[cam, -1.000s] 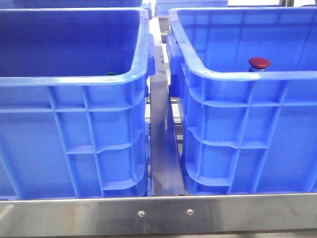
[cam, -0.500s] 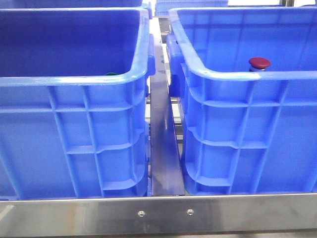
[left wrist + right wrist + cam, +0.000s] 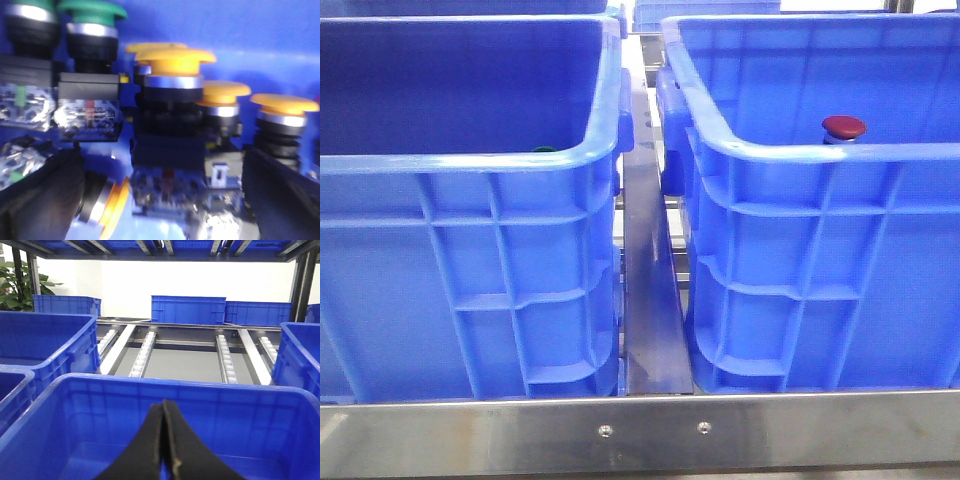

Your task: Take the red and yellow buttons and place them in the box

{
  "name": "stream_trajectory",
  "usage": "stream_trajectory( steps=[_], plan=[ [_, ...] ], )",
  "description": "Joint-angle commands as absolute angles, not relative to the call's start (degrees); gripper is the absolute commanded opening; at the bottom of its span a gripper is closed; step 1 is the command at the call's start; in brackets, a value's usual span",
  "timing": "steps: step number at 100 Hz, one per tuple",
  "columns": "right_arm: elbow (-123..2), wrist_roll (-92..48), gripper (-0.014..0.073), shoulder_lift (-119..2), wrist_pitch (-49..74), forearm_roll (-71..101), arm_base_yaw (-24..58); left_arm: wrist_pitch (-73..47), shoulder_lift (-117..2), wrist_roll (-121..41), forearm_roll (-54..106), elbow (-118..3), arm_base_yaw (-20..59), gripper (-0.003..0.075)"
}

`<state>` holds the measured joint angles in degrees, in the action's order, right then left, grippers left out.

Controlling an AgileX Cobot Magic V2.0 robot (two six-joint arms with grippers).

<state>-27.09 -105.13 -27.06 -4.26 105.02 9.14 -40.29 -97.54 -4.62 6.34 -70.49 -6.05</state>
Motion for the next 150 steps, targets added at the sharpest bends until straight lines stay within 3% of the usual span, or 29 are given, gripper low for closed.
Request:
stream_trajectory(
  steps=[1, 15, 22, 52, 99, 123, 150],
  plan=[
    [-28.61, -105.27, -0.0048, -27.01, -2.51, 110.15, 9.20, -37.28, -95.84, -4.74, 7.45, -72.27, -6.17, 0.0587],
    [-28.61, -105.27, -0.0048, -27.01, -2.51, 110.15, 9.20, -37.27, -96.24, -4.74, 7.45, -72.27, -6.17, 0.0577],
    [-28.61, -105.27, -0.0048, -27.01, -2.51, 110.15, 9.20, -37.27, -96.02, -4.74, 7.45, -72.27, -6.17, 0.0519],
    [-28.61, -105.27, -0.0048, -27.01, -2.51, 110.15, 9.20, -37.49, -94.94, -4.85, 7.45, -72.27, -6.17, -0.0022],
    [-28.61, -105.27, -0.0048, -27.01, -2.70, 110.15, 9.20, -43.18, -80.15, -6.30, 8.53, -71.61, -2.66, -0.0019],
    [-28.61, -105.27, -0.0048, -27.01, -2.70, 110.15, 9.20, -44.91, -69.96, -7.92, 8.53, -70.12, 8.28, -0.0019],
    [-28.61, -105.27, -0.0048, -27.01, -2.70, 110.15, 9.20, -45.04, -64.42, -9.01, 8.53, -70.12, 26.36, -0.0019]
  ],
)
